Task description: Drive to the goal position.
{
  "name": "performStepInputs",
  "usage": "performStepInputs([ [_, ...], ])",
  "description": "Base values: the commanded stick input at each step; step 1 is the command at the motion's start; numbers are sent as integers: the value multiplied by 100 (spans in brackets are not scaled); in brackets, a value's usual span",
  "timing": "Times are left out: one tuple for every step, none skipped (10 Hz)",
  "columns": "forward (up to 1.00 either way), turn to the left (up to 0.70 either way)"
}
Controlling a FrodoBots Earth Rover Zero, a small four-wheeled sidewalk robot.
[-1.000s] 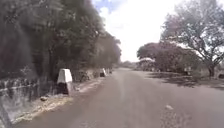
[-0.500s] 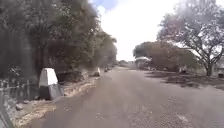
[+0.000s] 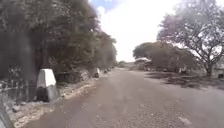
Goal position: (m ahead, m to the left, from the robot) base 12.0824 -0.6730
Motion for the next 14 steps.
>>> performStepInputs([
  [70, -16],
  [0, 0],
  [0, 0],
  [0, 0],
  [0, 0],
  [0, 0],
  [0, 0],
  [0, 0],
  [0, 0],
  [0, 0],
  [66, 0],
  [68, 0],
  [70, 0],
  [70, 0],
])
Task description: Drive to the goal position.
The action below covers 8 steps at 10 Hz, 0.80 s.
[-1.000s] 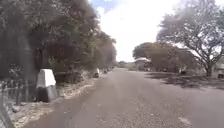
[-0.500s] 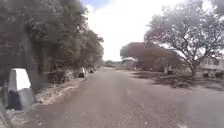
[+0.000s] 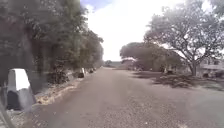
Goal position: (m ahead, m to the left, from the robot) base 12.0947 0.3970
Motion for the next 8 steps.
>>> performStepInputs([
  [70, 0],
  [70, 0],
  [70, 0],
  [70, 0],
  [70, 0],
  [70, 0],
  [70, 0],
  [70, 0],
])
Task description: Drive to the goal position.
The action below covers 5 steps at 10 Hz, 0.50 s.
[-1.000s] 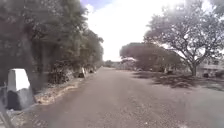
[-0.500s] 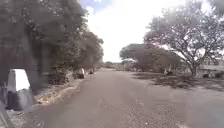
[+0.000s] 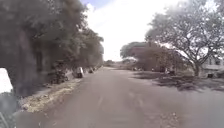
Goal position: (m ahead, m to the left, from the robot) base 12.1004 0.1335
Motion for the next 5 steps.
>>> performStepInputs([
  [70, 0],
  [70, 0],
  [70, 0],
  [70, 0],
  [70, 0],
])
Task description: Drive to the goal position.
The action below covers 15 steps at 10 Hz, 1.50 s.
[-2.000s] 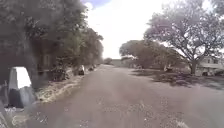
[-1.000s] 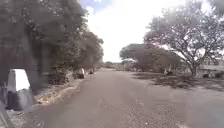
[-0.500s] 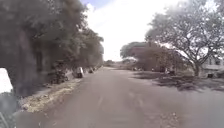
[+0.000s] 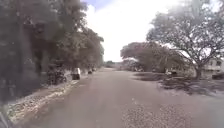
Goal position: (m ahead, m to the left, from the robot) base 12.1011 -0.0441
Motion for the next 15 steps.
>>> performStepInputs([
  [70, 0],
  [70, 0],
  [70, 0],
  [70, 0],
  [70, 0],
  [70, 0],
  [70, 0],
  [70, 0],
  [70, 10],
  [70, 27],
  [70, 0],
  [70, 0],
  [70, 0],
  [70, 0],
  [70, 0],
])
